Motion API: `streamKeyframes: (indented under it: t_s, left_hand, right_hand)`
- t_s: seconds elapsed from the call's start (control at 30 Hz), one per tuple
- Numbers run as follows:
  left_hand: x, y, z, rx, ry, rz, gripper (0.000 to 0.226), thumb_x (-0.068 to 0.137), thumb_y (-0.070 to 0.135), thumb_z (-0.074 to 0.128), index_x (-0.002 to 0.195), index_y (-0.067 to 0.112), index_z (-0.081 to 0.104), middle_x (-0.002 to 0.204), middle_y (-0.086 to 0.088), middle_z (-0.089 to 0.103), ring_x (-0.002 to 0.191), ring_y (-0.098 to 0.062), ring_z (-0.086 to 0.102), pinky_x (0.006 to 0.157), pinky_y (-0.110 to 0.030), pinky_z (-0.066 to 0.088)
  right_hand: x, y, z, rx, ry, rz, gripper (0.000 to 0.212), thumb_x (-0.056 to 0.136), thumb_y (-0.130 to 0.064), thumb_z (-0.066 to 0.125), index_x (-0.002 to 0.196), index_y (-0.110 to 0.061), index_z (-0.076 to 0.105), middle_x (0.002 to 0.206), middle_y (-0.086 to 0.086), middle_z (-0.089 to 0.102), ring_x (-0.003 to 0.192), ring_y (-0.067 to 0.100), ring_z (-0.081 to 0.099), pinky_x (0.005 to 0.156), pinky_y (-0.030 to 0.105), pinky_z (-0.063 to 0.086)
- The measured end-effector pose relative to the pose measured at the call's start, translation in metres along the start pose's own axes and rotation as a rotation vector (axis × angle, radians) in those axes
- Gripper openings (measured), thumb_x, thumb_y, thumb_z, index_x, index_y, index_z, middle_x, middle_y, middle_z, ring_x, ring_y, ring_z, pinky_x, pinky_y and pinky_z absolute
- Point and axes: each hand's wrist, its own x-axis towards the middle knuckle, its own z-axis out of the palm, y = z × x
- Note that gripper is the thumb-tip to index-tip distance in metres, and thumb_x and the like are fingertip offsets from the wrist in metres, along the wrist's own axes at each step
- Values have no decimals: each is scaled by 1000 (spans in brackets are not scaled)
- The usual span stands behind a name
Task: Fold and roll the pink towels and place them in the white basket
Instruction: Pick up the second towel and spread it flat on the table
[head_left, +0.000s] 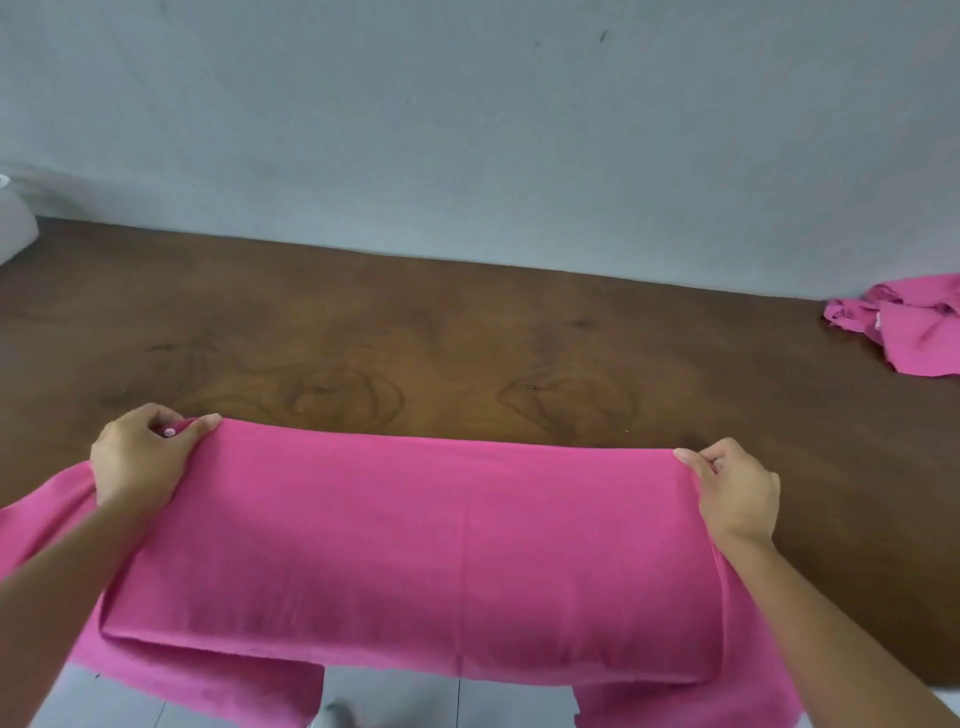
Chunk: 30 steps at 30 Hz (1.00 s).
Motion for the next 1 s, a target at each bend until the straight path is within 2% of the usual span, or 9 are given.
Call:
streamKeyframes:
  t_s: [0.13, 0.37, 0.53, 0.8, 1.0]
  left_hand:
    - [30, 12, 14, 22, -15, 12, 32, 81, 45, 82, 76, 17, 66, 76, -1, 65, 79, -28, 61, 80, -39, 47]
    - [93, 32, 42, 27, -29, 60, 31, 79, 47, 83, 75, 22, 64, 76, 4, 64, 82, -27, 61, 91, -50, 48]
    - [139, 44, 65, 4, -31, 103, 32, 76, 47, 85, 80, 27, 60, 85, 6, 62, 89, -24, 60, 94, -55, 47]
    - [212, 73, 104, -2, -22, 139, 34, 76, 48, 85, 83, 26, 60, 89, 5, 62, 90, -23, 59, 94, -55, 47]
    - [264, 94, 137, 15, -6, 159, 41, 76, 51, 84, 88, 22, 59, 91, 0, 62, 91, -28, 60, 92, -54, 46]
  right_hand:
    - [23, -13, 11, 33, 15, 28, 29, 92, -42, 68, 75, -22, 57, 63, -8, 58, 65, 24, 56, 89, 52, 47]
    - [66, -39, 33, 54, 53, 61, 30, 92, -41, 69, 76, -19, 58, 64, -5, 59, 64, 24, 55, 89, 52, 47]
    - [102, -59, 48, 54, 69, 55, 31, 92, -41, 69, 75, -17, 59, 64, -6, 58, 63, 25, 54, 84, 55, 49]
    - [172, -88, 77, 72, 86, 60, 32, 91, -46, 69, 77, -18, 62, 68, -5, 61, 69, 31, 60, 81, 51, 51]
    - [231, -104, 101, 63, 98, 37, 33, 89, -48, 69, 76, -20, 61, 68, -6, 60, 70, 28, 60, 65, 40, 50]
